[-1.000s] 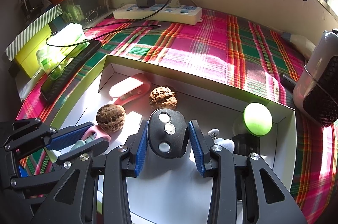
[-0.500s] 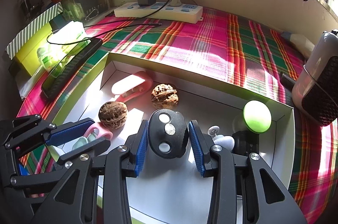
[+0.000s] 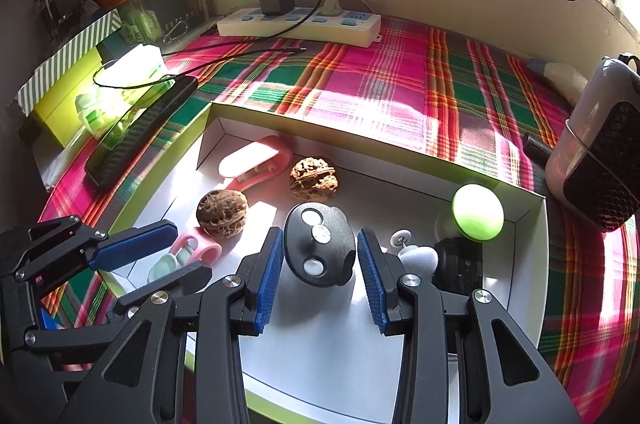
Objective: Organize objects
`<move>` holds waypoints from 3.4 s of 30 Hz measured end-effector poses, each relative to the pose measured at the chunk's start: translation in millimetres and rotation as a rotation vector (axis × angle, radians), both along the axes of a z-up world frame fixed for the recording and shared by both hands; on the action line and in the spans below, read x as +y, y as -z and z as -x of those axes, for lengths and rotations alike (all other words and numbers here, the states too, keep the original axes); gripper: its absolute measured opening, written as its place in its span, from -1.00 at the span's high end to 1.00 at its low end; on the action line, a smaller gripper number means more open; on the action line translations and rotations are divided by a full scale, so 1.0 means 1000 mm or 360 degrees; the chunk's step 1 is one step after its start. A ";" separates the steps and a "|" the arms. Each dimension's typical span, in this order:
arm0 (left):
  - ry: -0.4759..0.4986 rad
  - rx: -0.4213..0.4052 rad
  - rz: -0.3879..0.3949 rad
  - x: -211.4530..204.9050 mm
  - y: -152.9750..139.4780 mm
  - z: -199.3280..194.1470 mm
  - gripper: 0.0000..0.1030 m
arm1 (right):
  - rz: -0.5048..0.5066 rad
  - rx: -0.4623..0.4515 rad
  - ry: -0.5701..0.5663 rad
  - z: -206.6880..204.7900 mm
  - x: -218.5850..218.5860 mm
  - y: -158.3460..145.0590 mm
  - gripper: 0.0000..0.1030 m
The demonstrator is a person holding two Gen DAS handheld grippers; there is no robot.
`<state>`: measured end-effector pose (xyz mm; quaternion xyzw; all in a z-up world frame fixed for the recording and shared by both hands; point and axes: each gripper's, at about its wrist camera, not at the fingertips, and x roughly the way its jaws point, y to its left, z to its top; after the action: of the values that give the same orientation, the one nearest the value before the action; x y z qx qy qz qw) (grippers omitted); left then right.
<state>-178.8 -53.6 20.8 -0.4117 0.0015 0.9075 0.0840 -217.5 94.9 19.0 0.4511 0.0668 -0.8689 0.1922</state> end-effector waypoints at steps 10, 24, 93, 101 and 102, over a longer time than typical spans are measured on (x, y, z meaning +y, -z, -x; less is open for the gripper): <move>-0.0011 0.0008 0.0003 0.000 -0.004 -0.007 0.32 | 0.0043 0.0007 0.0027 -0.008 0.005 -0.004 0.06; -0.0001 0.0066 -0.0023 0.001 -0.018 -0.030 0.32 | 0.0156 0.0056 0.0104 -0.035 0.027 -0.021 0.05; 0.0216 -0.0070 -0.0144 0.042 0.012 -0.075 0.47 | 0.0148 0.0145 0.0246 -0.119 0.071 -0.005 0.06; 0.0158 -0.0064 -0.0161 0.026 0.012 -0.075 0.48 | 0.0144 0.0125 0.0215 -0.117 0.068 -0.002 0.05; 0.0149 -0.0063 -0.0162 0.024 0.011 -0.075 0.48 | 0.0152 0.0121 0.0201 -0.116 0.067 -0.002 0.06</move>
<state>-104.0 -29.3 9.4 -0.4243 -0.0270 0.8931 0.1472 -101.6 161.6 20.7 0.4115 0.0041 -0.8980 0.1558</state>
